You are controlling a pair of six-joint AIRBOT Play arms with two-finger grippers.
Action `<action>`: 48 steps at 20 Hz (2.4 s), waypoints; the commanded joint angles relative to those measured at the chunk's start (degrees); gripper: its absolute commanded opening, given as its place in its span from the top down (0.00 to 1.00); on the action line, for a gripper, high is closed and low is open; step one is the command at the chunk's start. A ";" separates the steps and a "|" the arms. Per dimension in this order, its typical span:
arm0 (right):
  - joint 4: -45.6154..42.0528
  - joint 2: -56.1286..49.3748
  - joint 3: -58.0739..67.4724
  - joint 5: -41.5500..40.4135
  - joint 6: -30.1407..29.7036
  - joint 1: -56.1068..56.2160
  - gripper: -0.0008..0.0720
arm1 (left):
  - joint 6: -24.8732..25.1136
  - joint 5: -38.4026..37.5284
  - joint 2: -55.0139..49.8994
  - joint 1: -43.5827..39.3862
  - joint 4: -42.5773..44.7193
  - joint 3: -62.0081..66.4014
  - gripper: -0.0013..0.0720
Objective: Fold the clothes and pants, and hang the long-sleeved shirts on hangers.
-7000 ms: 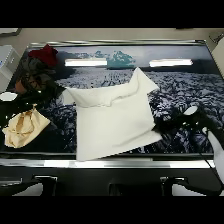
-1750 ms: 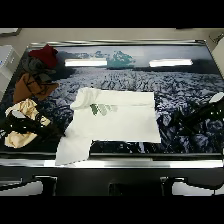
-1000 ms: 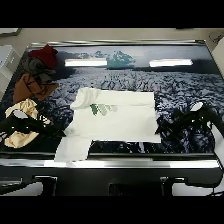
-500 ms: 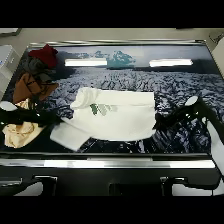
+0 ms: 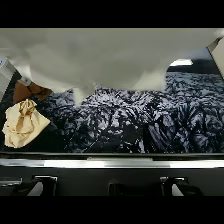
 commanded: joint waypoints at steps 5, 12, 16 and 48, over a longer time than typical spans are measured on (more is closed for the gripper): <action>-7.32 13.18 3.54 -7.32 8.96 -0.02 0.94 | -2.49 11.65 8.41 0.02 -0.33 6.43 0.95; -8.17 3.23 3.02 7.06 8.94 -0.02 0.94 | -2.01 1.25 1.20 0.02 8.15 2.89 0.95; -8.15 -12.61 -3.63 16.83 7.17 -0.02 0.94 | 0.90 -3.34 -7.80 -0.90 8.46 -8.61 0.95; -10.45 -25.75 -39.98 31.32 9.27 -20.02 0.23 | 10.56 -14.62 -37.51 12.83 -0.85 -55.74 0.20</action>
